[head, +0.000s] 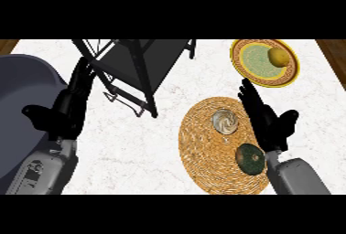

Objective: Pick the cupcake from the placemat and place it in the tiered shelf

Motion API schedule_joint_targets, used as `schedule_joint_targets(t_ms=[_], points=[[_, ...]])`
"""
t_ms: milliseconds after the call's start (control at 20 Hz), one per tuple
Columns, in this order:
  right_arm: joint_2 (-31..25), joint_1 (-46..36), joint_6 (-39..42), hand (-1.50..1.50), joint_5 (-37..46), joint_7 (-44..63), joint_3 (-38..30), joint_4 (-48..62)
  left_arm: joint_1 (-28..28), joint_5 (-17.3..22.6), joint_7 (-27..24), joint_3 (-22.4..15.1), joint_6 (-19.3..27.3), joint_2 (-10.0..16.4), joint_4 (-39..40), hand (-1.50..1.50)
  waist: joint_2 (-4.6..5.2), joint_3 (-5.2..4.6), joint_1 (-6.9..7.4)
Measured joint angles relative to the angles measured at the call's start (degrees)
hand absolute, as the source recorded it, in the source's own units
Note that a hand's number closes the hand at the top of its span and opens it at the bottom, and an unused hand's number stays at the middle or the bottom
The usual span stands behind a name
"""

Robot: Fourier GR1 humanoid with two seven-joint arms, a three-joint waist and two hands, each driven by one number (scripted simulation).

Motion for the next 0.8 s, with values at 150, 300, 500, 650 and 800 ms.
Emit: schedule_joint_targets(t_ms=[150, 300, 500, 650, 800], points=[[-4.12, 0.82, -2.77, -1.50, 2.94, 2.60, -1.95, -0.82, 1.53, 0.11, -0.48, -1.68, -2.11, 0.01, -1.21, 0.00, -0.62, 1.17, -0.53], [-11.11, 1.74, -6.60, -1.50, 7.28, 4.39, -5.85, 0.39, 3.35, -1.05, -0.46, -3.37, -4.56, 2.15, -1.64, 0.00, -1.04, 1.80, -1.49], [-17.60, 4.23, -12.60, -1.50, 13.28, 9.27, -8.75, 5.10, 6.95, -1.34, -0.69, -4.83, -6.46, 3.15, -0.82, 0.00, -0.64, 1.69, -1.72], [-15.28, 5.67, -13.80, -1.50, 10.59, 7.87, -11.18, 4.03, 7.96, -1.22, -2.75, -4.86, -8.04, 3.64, -0.42, 0.00, -1.00, 2.07, -1.44], [-13.94, 6.09, -12.04, -1.50, 9.61, 5.61, -10.46, 1.42, 11.84, -0.83, -2.11, -5.43, -9.90, 4.52, 3.09, 0.00, -0.70, 1.78, -0.80]])
